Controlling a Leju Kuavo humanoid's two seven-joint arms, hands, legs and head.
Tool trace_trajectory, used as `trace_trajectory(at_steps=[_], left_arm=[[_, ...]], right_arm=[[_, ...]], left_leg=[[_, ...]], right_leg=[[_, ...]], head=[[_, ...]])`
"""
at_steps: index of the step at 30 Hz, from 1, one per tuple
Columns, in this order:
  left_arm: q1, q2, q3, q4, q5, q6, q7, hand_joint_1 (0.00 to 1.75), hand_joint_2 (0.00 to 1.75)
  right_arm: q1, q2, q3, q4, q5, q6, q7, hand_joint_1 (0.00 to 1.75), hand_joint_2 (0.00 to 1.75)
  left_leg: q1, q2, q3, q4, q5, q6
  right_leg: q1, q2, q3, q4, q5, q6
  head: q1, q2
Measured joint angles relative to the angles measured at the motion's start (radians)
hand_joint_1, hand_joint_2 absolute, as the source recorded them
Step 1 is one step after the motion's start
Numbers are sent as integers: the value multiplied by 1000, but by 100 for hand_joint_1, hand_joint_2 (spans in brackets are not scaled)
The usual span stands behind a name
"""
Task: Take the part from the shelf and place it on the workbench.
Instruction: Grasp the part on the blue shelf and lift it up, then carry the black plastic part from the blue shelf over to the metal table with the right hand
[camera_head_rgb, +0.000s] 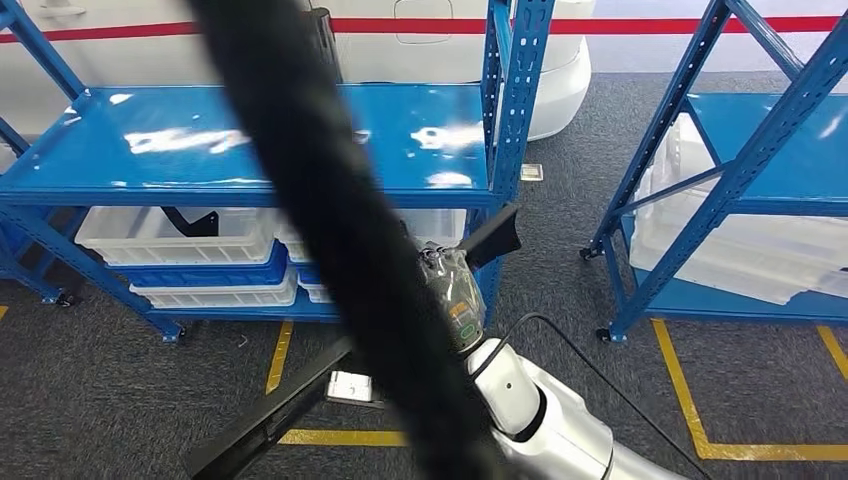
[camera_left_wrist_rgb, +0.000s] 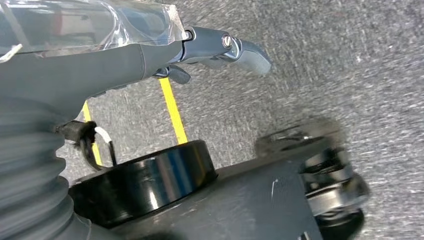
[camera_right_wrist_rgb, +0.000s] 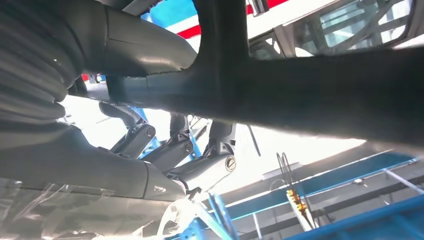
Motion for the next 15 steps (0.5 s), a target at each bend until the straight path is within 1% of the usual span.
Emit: trace_trajectory(at_steps=[1,2,3,4,5,6,7,8,9,10,11,12,13,14,15], left_arm=[[-1,0,0,0,-1,0,1,0,175],[-3,0,0,0,-2,0,2,0,175],[-4,0,0,0,-4,-1,3,0,175],[-5,0,0,0,-5,-1,3,0,175],[-7,0,0,0,-6,-1,3,0,175],[-10,0,0,0,-8,-1,4,0,175],[-13,-1,0,0,-10,-1,4,0,175],[-16,-1,0,0,-11,-1,5,0,175],[-18,-1,0,0,-12,-1,6,0,175],[-19,-1,0,0,-12,-1,8,0,175],[-19,-1,0,0,-13,-1,9,0,175],[-19,-1,0,0,-13,-2,10,0,175],[-19,-1,0,0,-14,-3,11,0,175],[-19,-1,0,0,-15,-4,12,0,175],[-20,-1,0,0,-15,-6,14,0,175]], right_arm=[[0,-1,0,0,1,3,3,175,175],[1,-2,0,0,4,5,6,175,175],[1,-4,0,0,7,8,9,175,175],[1,-6,0,0,10,11,12,175,175],[0,-7,0,0,13,15,15,175,175],[-1,-7,0,-1,15,18,17,175,175],[-2,-7,0,-2,15,22,19,175,175],[-3,-7,-1,-3,15,26,21,175,175],[-4,-8,-1,-4,14,29,22,175,175],[-4,-8,-1,-4,14,31,23,175,175],[-4,-9,-1,-5,13,33,23,175,175],[-3,-11,-1,-5,13,34,24,175,175],[-2,-13,-1,-5,14,35,25,175,175],[-1,-15,-1,-5,14,35,26,175,175],[0,-17,-1,-5,16,36,28,175,175]], left_leg=[[5,0,-14,66,-27,-7],[10,0,-14,104,-28,-12],[14,0,2,107,-8,-17],[18,0,36,72,21,-21],[21,0,85,6,47,-25],[22,-1,140,-75,57,-26],[22,-3,186,-147,54,-23],[20,-5,214,-197,46,-17],[16,-6,224,-220,39,-10],[14,-7,217,-222,41,1],[13,-5,208,-220,49,11],[12,-4,197,-218,58,23],[12,-2,185,-218,69,34],[11,-1,174,-218,80,42],[9,-1,162,-218,90,46]], right_leg=[[0,0,-15,1,11,1],[-1,0,-30,1,22,4],[-3,0,-45,2,33,7],[-5,0,-58,4,42,12],[-6,1,-70,7,50,17],[-6,1,-81,11,57,24],[-6,1,-89,15,64,30],[-4,2,-96,18,72,36],[-3,1,-101,19,80,42],[-4,1,-106,19,89,48],[-6,1,-112,23,86,54],[-8,2,-123,41,64,58],[-11,2,-140,81,23,62],[-12,2,-160,140,-31,64],[-11,2,-181,217,-84,65]], head=[[0,0],[0,0],[0,0],[0,0],[0,0],[0,0],[0,0],[0,0],[0,0],[0,0],[0,0],[0,0],[0,0],[0,0],[1,0]])
